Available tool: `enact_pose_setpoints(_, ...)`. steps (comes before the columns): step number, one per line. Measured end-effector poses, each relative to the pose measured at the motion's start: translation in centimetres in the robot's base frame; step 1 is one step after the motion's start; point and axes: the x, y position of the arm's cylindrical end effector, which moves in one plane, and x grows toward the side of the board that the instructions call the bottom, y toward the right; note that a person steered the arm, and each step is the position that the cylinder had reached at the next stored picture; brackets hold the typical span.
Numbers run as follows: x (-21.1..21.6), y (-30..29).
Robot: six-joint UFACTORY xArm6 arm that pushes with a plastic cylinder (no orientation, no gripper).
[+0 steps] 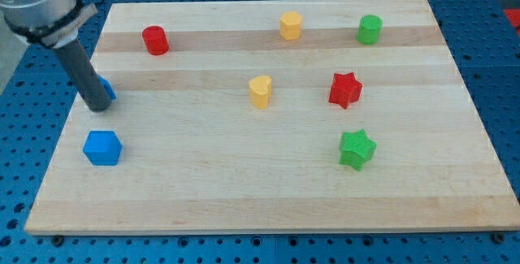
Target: Push blue triangle to the top left
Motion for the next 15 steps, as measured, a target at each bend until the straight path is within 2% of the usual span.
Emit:
enact_pose_setpoints(1,-3.8,-1.8)
enact_pose_setpoints(3,0.7,-3.8)
enact_pose_setpoints(7,-5.6,-4.0)
enact_pose_setpoints(10,-5.1,-2.5)
enact_pose_setpoints(11,-6.2,-2.5)
enact_pose_setpoints(13,-10.4,-1.9)
enact_pose_setpoints(14,-10.7,-1.4)
enact_pose_setpoints(15,-8.8,-0.9)
